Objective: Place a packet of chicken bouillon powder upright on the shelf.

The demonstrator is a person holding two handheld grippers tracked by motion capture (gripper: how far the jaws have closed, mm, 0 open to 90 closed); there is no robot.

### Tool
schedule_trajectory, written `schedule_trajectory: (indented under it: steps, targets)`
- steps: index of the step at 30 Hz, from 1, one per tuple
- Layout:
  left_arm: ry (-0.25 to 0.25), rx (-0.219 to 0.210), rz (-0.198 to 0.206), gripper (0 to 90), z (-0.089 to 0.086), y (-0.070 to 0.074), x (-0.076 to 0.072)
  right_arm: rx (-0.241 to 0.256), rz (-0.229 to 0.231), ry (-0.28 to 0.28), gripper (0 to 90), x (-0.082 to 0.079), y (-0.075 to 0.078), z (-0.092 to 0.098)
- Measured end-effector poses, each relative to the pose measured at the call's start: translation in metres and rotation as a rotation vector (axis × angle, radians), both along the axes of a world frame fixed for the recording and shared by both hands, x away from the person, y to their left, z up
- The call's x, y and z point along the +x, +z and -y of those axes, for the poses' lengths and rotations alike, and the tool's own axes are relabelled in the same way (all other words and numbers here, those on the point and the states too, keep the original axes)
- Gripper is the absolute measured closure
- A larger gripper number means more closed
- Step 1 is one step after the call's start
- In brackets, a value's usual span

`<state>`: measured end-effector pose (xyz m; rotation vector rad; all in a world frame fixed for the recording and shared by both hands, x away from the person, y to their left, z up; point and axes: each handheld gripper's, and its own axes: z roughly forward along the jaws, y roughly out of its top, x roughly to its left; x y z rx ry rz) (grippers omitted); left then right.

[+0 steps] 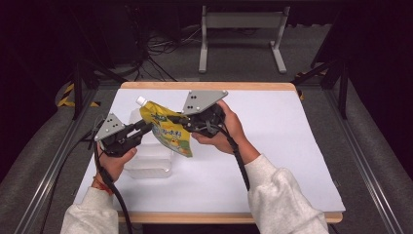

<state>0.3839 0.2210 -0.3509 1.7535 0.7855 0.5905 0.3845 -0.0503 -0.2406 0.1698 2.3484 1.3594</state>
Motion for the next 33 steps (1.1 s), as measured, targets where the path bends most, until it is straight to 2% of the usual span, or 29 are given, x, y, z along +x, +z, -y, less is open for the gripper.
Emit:
schedule_trajectory:
  steps: [3,4,7,9,14,17,20,25,30,33]
  targets:
    - [0.024,-0.009,0.000,76.6,-0.006,-0.002,0.003,0.018,-0.002,-0.004,89.9,0.005,-0.002,-0.005]
    - [0.029,-0.029,-0.017,76.3,-0.011,-0.004,0.005,0.053,-0.020,-0.003,89.9,0.011,-0.005,-0.012]
    - [0.048,-0.023,-0.012,78.7,-0.019,-0.008,0.006,0.064,-0.018,-0.004,89.9,0.015,-0.008,-0.018]
    - [0.058,-0.038,-0.013,82.3,-0.024,-0.010,0.007,0.067,-0.017,-0.002,89.9,0.021,-0.010,-0.023]
    - [0.067,-0.025,-0.023,86.4,-0.033,-0.017,0.011,0.053,-0.032,0.009,89.8,0.031,-0.015,-0.032]
    - [0.100,-0.029,-0.008,87.7,-0.036,-0.017,0.010,0.054,-0.028,0.002,89.8,0.036,-0.017,-0.037]
    - [0.111,-0.040,0.005,88.8,-0.038,-0.016,0.008,0.052,-0.008,-0.010,89.8,0.041,-0.014,-0.040]
    - [0.133,-0.029,0.003,89.4,-0.040,-0.017,0.007,0.043,0.003,-0.038,89.9,0.053,-0.016,-0.043]
    - [0.150,-0.019,-0.007,89.8,-0.043,-0.021,0.007,0.086,-0.040,-0.035,90.0,0.060,-0.024,-0.046]
    - [0.155,-0.029,-0.013,89.6,-0.049,-0.022,0.008,0.077,-0.048,-0.026,90.0,0.057,-0.027,-0.050]
